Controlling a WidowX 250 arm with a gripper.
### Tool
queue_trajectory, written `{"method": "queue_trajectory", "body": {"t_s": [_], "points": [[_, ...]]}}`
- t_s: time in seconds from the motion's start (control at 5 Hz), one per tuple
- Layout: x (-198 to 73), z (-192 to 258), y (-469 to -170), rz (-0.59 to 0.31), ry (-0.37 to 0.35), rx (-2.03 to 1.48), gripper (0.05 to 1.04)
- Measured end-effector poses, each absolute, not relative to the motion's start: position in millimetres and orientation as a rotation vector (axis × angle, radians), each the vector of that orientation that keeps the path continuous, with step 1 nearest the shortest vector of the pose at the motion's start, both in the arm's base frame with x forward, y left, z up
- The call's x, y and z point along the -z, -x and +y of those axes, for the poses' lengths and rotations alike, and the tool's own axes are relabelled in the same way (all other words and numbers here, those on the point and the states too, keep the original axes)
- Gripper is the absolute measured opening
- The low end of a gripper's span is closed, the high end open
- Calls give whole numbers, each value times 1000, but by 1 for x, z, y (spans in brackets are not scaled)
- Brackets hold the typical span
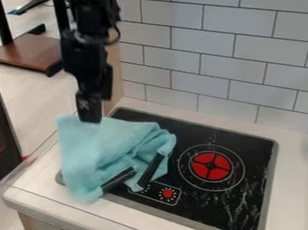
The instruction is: Move the cloth to the left
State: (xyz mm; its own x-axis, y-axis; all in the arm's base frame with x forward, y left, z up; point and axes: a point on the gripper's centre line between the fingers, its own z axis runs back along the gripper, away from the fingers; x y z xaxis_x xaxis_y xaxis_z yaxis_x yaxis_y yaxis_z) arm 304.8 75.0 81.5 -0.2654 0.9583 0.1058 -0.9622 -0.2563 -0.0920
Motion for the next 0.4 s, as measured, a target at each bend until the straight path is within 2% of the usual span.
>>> {"method": "queue_trajectory", "body": {"t_s": [0.2, 0.4], "points": [[-103, 73, -305, -210, 25, -1801, 1001], [-105, 69, -302, -230, 38, -1764, 1001]]}}
